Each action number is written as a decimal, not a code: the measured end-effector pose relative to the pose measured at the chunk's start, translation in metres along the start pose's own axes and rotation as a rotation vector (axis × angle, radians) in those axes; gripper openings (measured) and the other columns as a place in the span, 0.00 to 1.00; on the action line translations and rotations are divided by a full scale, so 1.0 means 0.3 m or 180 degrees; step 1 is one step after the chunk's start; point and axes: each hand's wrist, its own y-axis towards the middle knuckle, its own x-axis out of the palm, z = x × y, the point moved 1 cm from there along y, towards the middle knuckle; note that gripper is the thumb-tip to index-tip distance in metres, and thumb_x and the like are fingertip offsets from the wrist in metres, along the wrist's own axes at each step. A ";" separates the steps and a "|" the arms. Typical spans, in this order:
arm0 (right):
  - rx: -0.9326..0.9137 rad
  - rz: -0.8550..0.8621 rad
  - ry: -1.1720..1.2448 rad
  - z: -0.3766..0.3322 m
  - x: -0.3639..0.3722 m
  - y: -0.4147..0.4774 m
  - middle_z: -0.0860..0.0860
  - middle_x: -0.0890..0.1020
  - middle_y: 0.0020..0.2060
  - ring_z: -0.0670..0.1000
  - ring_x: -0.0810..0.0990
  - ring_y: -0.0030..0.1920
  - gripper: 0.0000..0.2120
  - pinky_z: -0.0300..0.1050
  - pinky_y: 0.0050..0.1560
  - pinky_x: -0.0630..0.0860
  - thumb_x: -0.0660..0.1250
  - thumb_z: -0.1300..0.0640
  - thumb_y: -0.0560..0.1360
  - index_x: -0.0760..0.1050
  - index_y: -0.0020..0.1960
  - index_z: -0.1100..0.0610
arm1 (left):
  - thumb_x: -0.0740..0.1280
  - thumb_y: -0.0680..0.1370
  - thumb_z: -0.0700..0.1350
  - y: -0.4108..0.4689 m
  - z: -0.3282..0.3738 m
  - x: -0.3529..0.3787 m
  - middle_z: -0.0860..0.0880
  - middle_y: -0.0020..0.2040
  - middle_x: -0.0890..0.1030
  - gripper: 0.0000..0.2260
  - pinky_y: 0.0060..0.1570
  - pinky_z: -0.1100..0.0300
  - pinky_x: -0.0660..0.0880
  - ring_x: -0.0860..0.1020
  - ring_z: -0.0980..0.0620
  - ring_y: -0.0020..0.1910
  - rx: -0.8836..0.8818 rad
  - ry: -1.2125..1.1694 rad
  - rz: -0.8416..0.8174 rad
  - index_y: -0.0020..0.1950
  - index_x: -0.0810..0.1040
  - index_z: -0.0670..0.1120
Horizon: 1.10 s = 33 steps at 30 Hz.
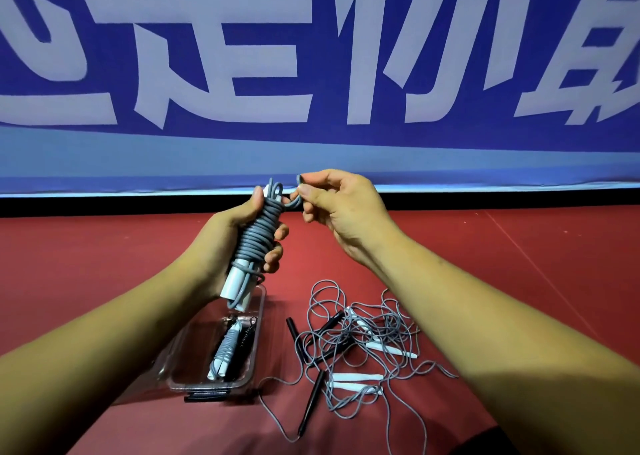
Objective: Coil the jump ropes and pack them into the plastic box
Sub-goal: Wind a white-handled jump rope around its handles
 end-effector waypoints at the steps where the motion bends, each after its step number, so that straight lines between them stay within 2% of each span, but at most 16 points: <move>1: -0.0098 -0.0073 -0.0300 -0.007 -0.004 0.000 0.53 0.77 0.30 0.48 0.72 0.28 0.05 0.39 0.31 0.74 0.66 0.71 0.75 0.78 0.48 0.64 | 0.57 0.80 0.58 -0.002 0.002 -0.001 0.45 0.35 0.71 0.19 0.26 0.62 0.67 0.68 0.49 0.24 -0.0008 0.0020 0.0005 0.59 0.75 0.46; 4: -0.0321 -0.0273 -0.1329 -0.029 -0.011 -0.004 0.50 0.79 0.31 0.45 0.72 0.26 0.07 0.37 0.31 0.74 0.67 0.71 0.75 0.80 0.52 0.67 | 0.57 0.80 0.58 0.000 -0.001 -0.008 0.44 0.35 0.71 0.19 0.26 0.62 0.67 0.68 0.49 0.24 -0.0076 0.0090 -0.0012 0.59 0.74 0.44; 8: -0.0384 -0.0358 -0.2244 -0.043 -0.012 -0.001 0.58 0.83 0.35 0.45 0.73 0.26 0.06 0.40 0.34 0.76 0.68 0.68 0.75 0.82 0.50 0.64 | 0.58 0.80 0.58 0.007 -0.006 -0.011 0.42 0.36 0.73 0.21 0.25 0.61 0.68 0.69 0.48 0.23 -0.0143 0.0145 -0.0012 0.62 0.74 0.43; 10: -0.0430 -0.0315 -0.2567 -0.042 -0.014 0.002 0.54 0.83 0.34 0.42 0.74 0.26 0.06 0.42 0.36 0.76 0.69 0.66 0.75 0.82 0.50 0.61 | 0.58 0.80 0.58 0.008 -0.003 -0.006 0.42 0.36 0.73 0.21 0.24 0.60 0.69 0.70 0.47 0.23 -0.0137 0.0272 -0.0027 0.62 0.74 0.43; 12: -0.0524 -0.0269 -0.2782 -0.045 -0.013 -0.001 0.47 0.81 0.32 0.37 0.75 0.27 0.05 0.37 0.37 0.73 0.70 0.65 0.75 0.82 0.49 0.60 | 0.58 0.80 0.57 0.008 0.001 0.000 0.41 0.36 0.73 0.21 0.23 0.60 0.69 0.70 0.47 0.23 -0.0097 0.0488 -0.0034 0.63 0.74 0.43; 14: -0.0654 -0.0214 -0.2926 -0.049 -0.005 -0.009 0.49 0.82 0.35 0.38 0.78 0.32 0.05 0.38 0.39 0.74 0.69 0.64 0.75 0.81 0.49 0.59 | 0.58 0.80 0.57 0.008 0.007 0.003 0.41 0.36 0.73 0.21 0.22 0.60 0.70 0.70 0.47 0.22 -0.0059 0.0650 -0.0056 0.64 0.73 0.42; 15: -0.0750 -0.0197 -0.3000 -0.050 -0.002 -0.013 0.50 0.83 0.37 0.43 0.80 0.36 0.06 0.40 0.41 0.75 0.68 0.65 0.75 0.80 0.50 0.59 | 0.58 0.80 0.57 0.008 0.011 0.003 0.41 0.36 0.73 0.21 0.23 0.60 0.70 0.70 0.47 0.22 -0.0056 0.0692 -0.0085 0.64 0.73 0.42; 17: -0.0916 -0.0233 -0.3080 -0.051 0.005 -0.019 0.51 0.81 0.39 0.48 0.80 0.39 0.13 0.40 0.43 0.75 0.66 0.66 0.76 0.77 0.59 0.57 | 0.58 0.80 0.57 0.005 0.021 0.002 0.41 0.36 0.73 0.22 0.24 0.60 0.70 0.70 0.47 0.23 -0.0086 0.0753 -0.0177 0.64 0.73 0.42; 19: -0.1027 -0.0403 -0.3207 -0.053 0.006 -0.023 0.52 0.81 0.43 0.49 0.80 0.43 0.20 0.39 0.48 0.75 0.64 0.67 0.77 0.73 0.66 0.56 | 0.58 0.80 0.57 -0.001 0.028 -0.001 0.41 0.36 0.73 0.21 0.25 0.60 0.70 0.70 0.48 0.23 -0.0191 0.0761 -0.0281 0.62 0.74 0.42; 21: -0.1144 -0.0587 -0.3448 -0.054 0.002 -0.024 0.53 0.83 0.52 0.51 0.81 0.52 0.19 0.41 0.55 0.73 0.64 0.66 0.77 0.75 0.66 0.57 | 0.58 0.80 0.57 -0.010 0.034 -0.006 0.40 0.36 0.72 0.19 0.25 0.60 0.70 0.70 0.48 0.23 -0.0348 0.0745 -0.0369 0.59 0.75 0.43; 23: -0.1160 -0.0720 -0.3500 -0.056 -0.001 -0.025 0.53 0.84 0.54 0.51 0.80 0.55 0.15 0.41 0.57 0.72 0.65 0.65 0.76 0.78 0.62 0.57 | 0.58 0.80 0.58 -0.018 0.041 -0.015 0.41 0.37 0.73 0.19 0.27 0.59 0.69 0.70 0.48 0.23 -0.0494 0.0783 -0.0438 0.57 0.75 0.44; 29: -0.0896 -0.0692 -0.3432 -0.046 0.011 -0.016 0.51 0.84 0.40 0.50 0.81 0.43 0.07 0.45 0.48 0.76 0.67 0.63 0.75 0.79 0.51 0.57 | 0.58 0.80 0.58 -0.022 0.037 -0.032 0.40 0.36 0.73 0.19 0.27 0.59 0.70 0.71 0.48 0.23 -0.0672 0.0834 -0.0403 0.57 0.74 0.44; 33: -0.0712 -0.0693 -0.3176 -0.030 0.008 -0.017 0.47 0.81 0.34 0.40 0.76 0.30 0.05 0.41 0.38 0.75 0.69 0.63 0.74 0.80 0.49 0.58 | 0.57 0.80 0.58 -0.026 0.027 -0.041 0.40 0.35 0.72 0.18 0.25 0.60 0.70 0.71 0.47 0.21 -0.0861 0.0589 -0.0401 0.55 0.74 0.43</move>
